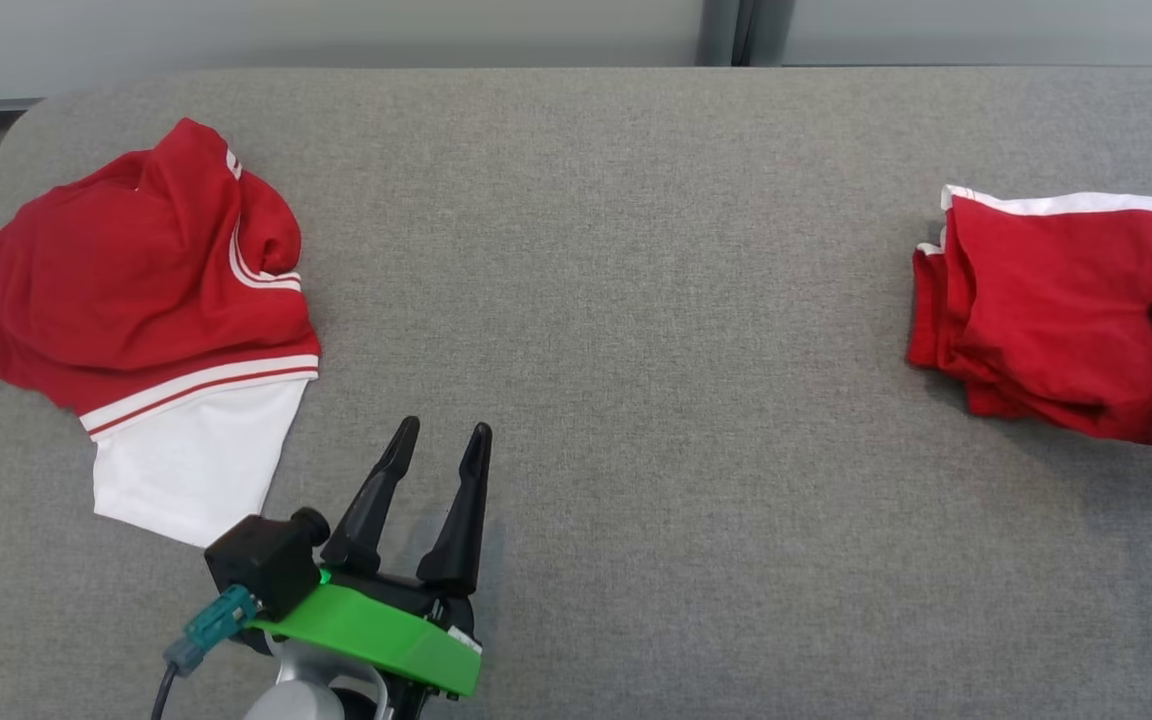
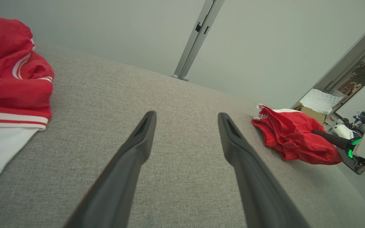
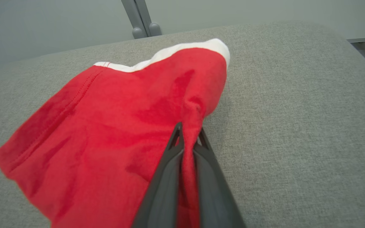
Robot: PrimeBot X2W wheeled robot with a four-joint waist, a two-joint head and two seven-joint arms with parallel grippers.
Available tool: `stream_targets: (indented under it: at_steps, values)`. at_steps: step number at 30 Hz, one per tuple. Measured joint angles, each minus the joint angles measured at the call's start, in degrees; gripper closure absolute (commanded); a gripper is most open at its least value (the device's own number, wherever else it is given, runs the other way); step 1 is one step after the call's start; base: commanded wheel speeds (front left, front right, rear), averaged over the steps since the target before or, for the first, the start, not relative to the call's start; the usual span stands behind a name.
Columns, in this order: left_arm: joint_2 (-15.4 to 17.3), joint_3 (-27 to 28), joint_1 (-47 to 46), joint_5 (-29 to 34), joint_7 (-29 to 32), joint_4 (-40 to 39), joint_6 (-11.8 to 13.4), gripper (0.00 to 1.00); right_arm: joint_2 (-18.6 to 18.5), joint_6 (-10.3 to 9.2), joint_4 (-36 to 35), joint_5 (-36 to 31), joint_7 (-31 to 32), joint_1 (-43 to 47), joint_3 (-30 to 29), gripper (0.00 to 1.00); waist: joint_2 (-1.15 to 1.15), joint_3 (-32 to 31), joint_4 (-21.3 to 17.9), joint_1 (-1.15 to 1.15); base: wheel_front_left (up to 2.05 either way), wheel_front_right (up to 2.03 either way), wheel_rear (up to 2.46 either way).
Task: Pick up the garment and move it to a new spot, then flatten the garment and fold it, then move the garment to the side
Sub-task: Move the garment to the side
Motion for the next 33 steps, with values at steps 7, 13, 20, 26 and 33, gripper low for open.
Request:
stream_targets:
  at_steps: [7, 13, 20, 26, 33]
  values:
    - [0.54, -0.96, -1.13, 1.69, 1.7, -2.68, 0.05, 0.0, -2.31, -0.62, 0.7, -0.1, 0.75, -2.2, -0.55, 1.0, 0.0, 2.74, -0.65, 0.0, 0.0, 0.0, 0.0]
    - [1.64, -1.16, -2.68, 2.68, 2.96, -4.54, 0.48, 0.0, -6.65, -2.08, 1.21, -3.53, 0.94, -5.98, -0.42, 1.0, 0.0, 5.3, -0.92, 0.0, 0.0, 0.0, 0.0]
    - [1.8, -1.47, -3.8, 3.28, 4.19, -5.49, 0.57, 0.0, -8.43, -3.13, 2.66, -4.85, 1.53, -8.14, -0.56, 1.0, 0.0, 8.24, -0.67, 0.0, 0.0, 0.0, 0.0]
    - [1.8, -1.48, -4.73, 3.64, 4.78, -5.98, 0.76, 0.0, -10.44, -4.16, 3.72, -7.34, 2.08, -10.07, 0.4, 1.0, 0.0, 10.08, 0.12, 0.0, 0.0, 0.0, 0.0]
    - [1.81, -1.23, -5.04, 3.68, 5.02, -6.04, 1.05, 0.0, -10.09, -6.36, 5.09, -10.43, 2.72, -11.67, 2.34, 0.55, 0.0, 10.98, 0.84, 0.0, 0.0, 0.0, 0.0]
